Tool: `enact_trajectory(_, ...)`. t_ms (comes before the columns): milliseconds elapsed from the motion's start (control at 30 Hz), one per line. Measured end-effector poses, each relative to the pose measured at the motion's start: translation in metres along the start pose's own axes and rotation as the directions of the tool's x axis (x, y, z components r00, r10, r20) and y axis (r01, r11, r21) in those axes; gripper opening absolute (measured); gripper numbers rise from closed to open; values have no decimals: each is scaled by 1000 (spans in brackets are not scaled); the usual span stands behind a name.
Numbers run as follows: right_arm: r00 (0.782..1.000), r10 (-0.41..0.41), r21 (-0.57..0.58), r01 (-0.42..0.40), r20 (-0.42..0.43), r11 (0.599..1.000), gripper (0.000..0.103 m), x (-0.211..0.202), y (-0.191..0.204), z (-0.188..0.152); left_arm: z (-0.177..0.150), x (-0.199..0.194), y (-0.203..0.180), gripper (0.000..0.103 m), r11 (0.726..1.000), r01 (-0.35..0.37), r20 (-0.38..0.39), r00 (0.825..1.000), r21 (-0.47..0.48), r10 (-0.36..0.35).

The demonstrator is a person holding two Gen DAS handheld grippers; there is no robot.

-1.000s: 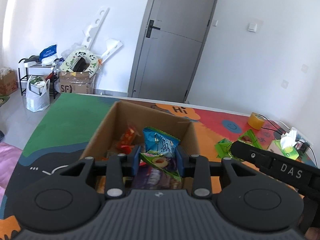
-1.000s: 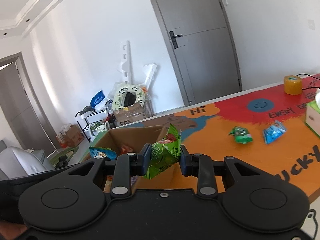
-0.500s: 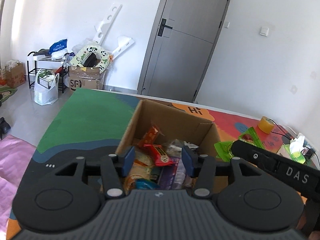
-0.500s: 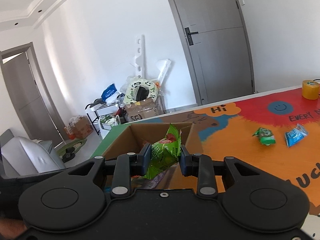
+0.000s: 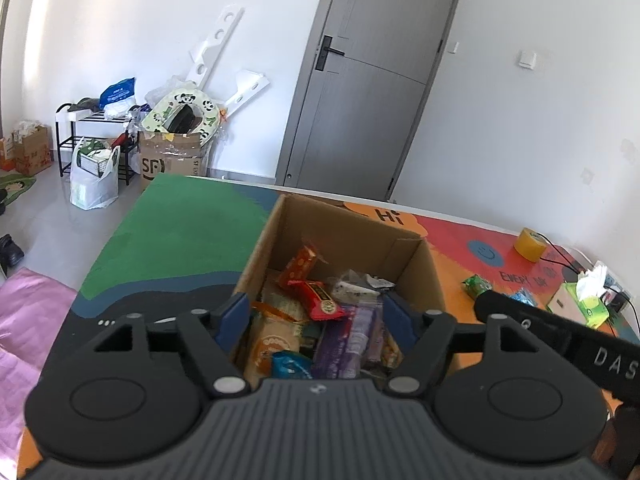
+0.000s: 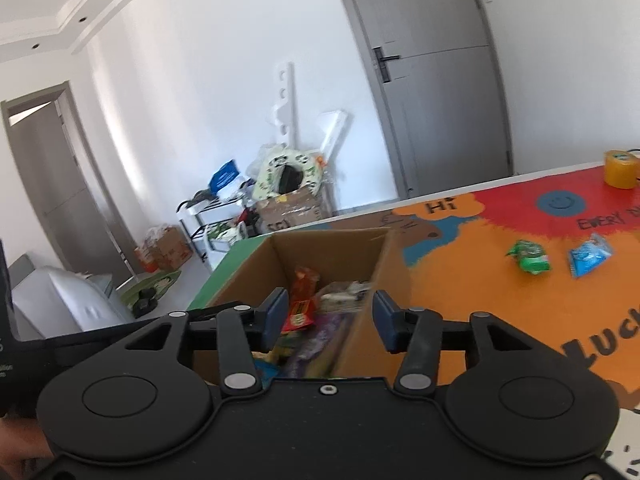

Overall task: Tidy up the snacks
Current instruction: 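Open left tool dropping blue packet into box while right tool releases green packet, then move both open tools back toward the last green and blue candies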

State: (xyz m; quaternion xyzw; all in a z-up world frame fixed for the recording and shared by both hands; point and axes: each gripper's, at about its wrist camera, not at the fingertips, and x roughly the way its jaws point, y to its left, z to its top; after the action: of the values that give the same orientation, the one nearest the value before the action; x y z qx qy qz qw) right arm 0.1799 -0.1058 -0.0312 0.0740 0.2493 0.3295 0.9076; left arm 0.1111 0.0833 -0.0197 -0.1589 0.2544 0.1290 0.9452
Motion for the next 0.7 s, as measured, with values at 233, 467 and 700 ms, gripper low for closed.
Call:
enact_trajectory(233,997,-77,58,76,15,995,60,-13,-37,-4,-5,4,-24,86,999,15,-8,1000,31,-14)
enact_trajectory(467,991,-132,93,131,8,987,67,-22,-68,-7,-6,13,-55,88,996,54,-20,998,73,-53)
enact_trajectory(700,984,-174,146,169,25,975,77,-34,-97,-10,-5,23,-84,88,991,88,-35,996,102,-84)
